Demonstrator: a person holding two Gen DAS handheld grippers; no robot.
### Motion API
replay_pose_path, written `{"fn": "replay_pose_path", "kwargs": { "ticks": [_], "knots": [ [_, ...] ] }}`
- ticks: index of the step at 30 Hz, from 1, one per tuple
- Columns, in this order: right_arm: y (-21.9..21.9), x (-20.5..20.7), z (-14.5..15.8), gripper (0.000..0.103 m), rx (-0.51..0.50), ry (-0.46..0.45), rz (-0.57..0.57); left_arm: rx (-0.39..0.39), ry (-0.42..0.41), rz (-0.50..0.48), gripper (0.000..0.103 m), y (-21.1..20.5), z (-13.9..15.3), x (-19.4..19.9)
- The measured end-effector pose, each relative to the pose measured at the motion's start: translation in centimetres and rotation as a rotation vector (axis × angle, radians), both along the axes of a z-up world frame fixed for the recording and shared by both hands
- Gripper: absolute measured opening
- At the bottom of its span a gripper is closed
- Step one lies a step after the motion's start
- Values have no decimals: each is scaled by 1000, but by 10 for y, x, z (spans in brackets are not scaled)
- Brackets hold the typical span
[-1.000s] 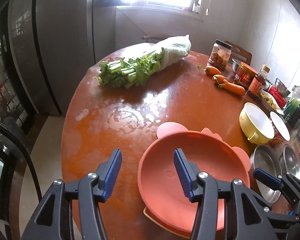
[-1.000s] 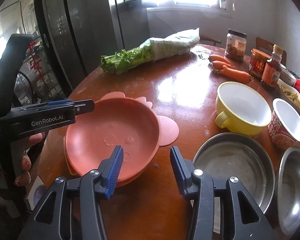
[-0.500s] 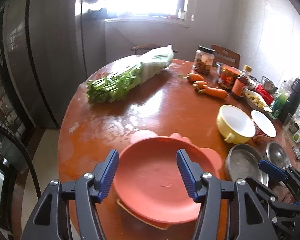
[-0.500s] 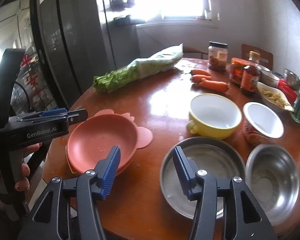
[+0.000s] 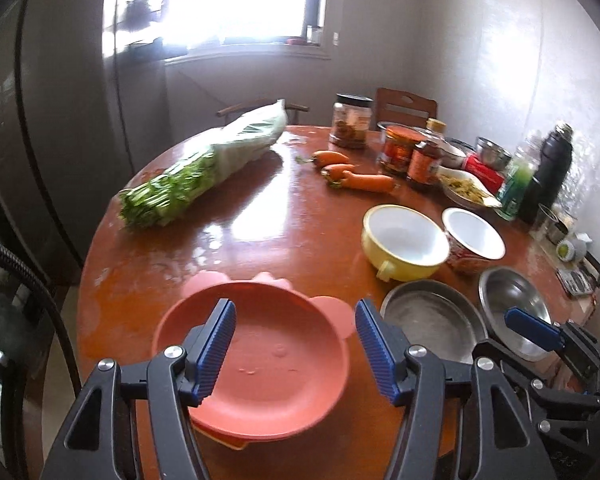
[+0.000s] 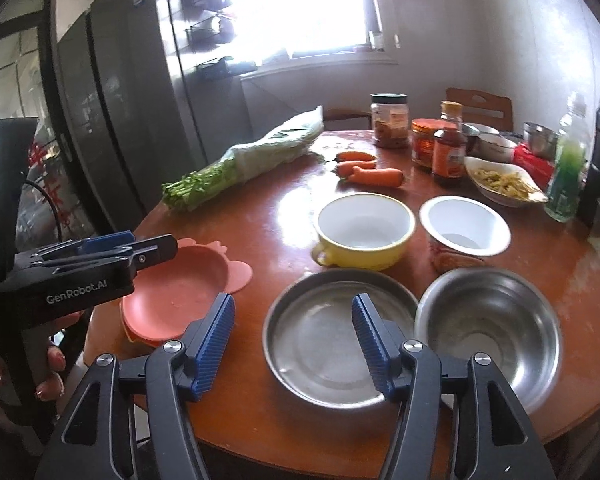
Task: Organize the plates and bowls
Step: 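Move the left tool to the flat steel plate and grip its rim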
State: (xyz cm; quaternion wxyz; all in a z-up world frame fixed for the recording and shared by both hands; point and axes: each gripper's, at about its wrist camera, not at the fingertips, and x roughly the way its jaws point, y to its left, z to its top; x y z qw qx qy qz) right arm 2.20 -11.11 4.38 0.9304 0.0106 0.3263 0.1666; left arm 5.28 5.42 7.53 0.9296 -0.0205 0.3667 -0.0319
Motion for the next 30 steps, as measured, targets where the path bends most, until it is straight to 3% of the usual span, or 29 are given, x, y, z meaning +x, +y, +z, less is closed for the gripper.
{"fn": "replay_pose_path", "kwargs": {
  "ticks": [14,30],
  "knots": [
    [-30,-21,-2,63,8,13,-48,24,31,-92,62,-46,-16,9],
    [-39,-25,-42,63,-9,117,-76,80,106,-178,62,-87,-55,31]
  ]
}}
